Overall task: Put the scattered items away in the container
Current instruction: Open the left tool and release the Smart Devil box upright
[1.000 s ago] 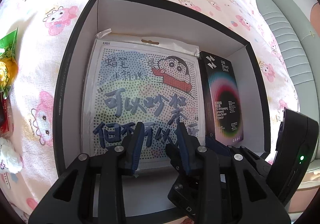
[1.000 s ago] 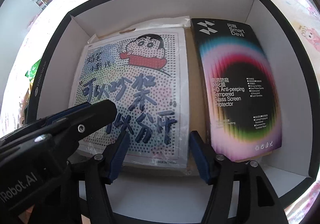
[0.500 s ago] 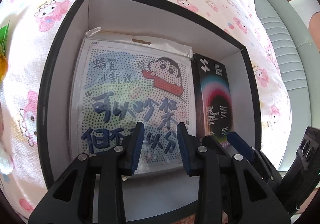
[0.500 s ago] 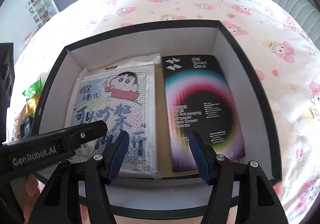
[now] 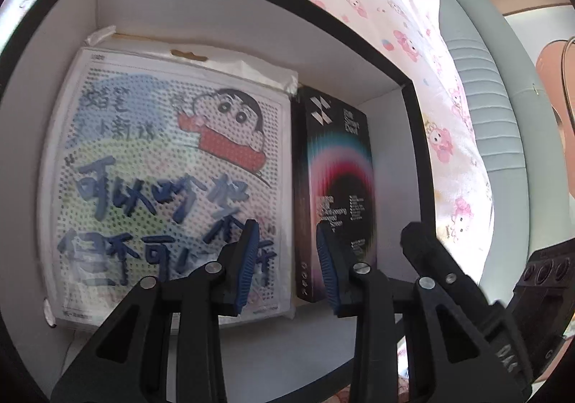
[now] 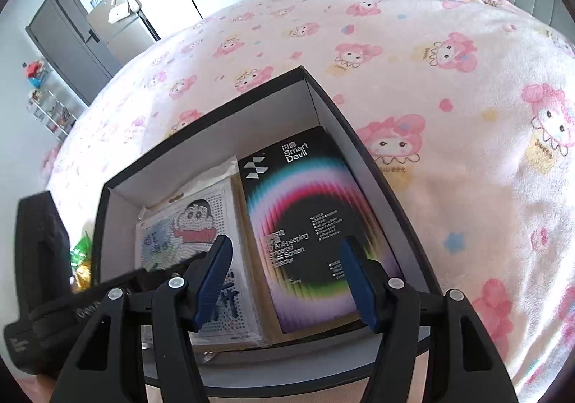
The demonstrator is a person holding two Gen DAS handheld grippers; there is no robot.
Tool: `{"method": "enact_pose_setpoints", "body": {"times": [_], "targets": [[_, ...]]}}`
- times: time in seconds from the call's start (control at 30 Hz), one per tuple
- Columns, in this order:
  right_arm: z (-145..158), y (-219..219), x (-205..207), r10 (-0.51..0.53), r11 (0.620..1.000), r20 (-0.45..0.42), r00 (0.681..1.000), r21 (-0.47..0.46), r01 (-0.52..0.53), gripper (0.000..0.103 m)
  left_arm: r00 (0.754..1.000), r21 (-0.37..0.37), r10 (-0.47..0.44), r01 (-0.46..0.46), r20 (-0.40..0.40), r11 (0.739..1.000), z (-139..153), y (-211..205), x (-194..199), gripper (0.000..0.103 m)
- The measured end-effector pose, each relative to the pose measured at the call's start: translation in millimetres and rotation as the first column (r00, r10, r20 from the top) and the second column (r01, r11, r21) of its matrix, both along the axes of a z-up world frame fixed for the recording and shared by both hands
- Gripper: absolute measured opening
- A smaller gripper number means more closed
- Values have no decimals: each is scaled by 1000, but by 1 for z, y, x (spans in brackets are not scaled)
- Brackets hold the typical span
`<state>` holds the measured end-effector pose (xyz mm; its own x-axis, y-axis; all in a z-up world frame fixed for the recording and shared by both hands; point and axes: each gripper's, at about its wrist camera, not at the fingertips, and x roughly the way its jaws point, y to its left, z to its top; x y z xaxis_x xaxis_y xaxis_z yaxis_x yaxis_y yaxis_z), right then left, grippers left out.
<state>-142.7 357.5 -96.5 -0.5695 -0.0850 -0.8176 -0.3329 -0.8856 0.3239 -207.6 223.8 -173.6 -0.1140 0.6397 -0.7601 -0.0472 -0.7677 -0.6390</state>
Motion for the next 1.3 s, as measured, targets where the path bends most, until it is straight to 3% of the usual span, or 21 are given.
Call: {"method": "enact_pose_setpoints", "body": {"times": [0.07, 0.17, 0.33, 0.43, 0.73, 0.8, 0.9, 1.03, 1.17, 1.3], "targets": [[3, 4, -1, 0, 997, -64, 998, -80, -5, 60, 999, 18, -33, 33, 16, 999, -4, 12, 2, 32], [12, 2, 1, -6, 999, -106, 994, -53, 0, 60, 998, -24, -61, 61, 6, 998, -8, 31, 4, 32], [-7, 3, -11, -13, 996, -46, 999, -85, 9, 60, 994, -35, -101, 102, 39, 994, -13, 55, 5, 32], [-8, 2, -14, -17, 996, -36, 999, -86, 14, 60, 992, -73, -123, 124, 18, 990, -10, 64, 6, 32], [-8, 3, -13, -56, 996, -26, 998, -64, 55, 60, 996, -53, -58, 62, 63, 997, -9, 59, 0, 32], [-7, 5, -12, -76, 996, -34, 997, -53, 75, 60, 993, -54, -91, 95, 76, 994, -9, 72, -1, 35], [-5, 6, -11, -86, 995, -40, 996, -44, 84, 60, 991, -118, -129, 132, 35, 984, -5, 87, 1, 39], [-8, 11, -11, -94, 994, -25, 995, -55, 93, 60, 992, -70, -110, 115, 66, 991, -4, 83, 0, 39], [-9, 6, -12, -82, 995, -22, 996, -52, 81, 60, 997, -122, -75, 73, -15, 990, 15, 72, 6, 39], [-9, -5, -15, -43, 999, -16, 999, -18, 43, 60, 990, -244, -56, 23, -131, 969, 38, 64, 16, 39]]}}
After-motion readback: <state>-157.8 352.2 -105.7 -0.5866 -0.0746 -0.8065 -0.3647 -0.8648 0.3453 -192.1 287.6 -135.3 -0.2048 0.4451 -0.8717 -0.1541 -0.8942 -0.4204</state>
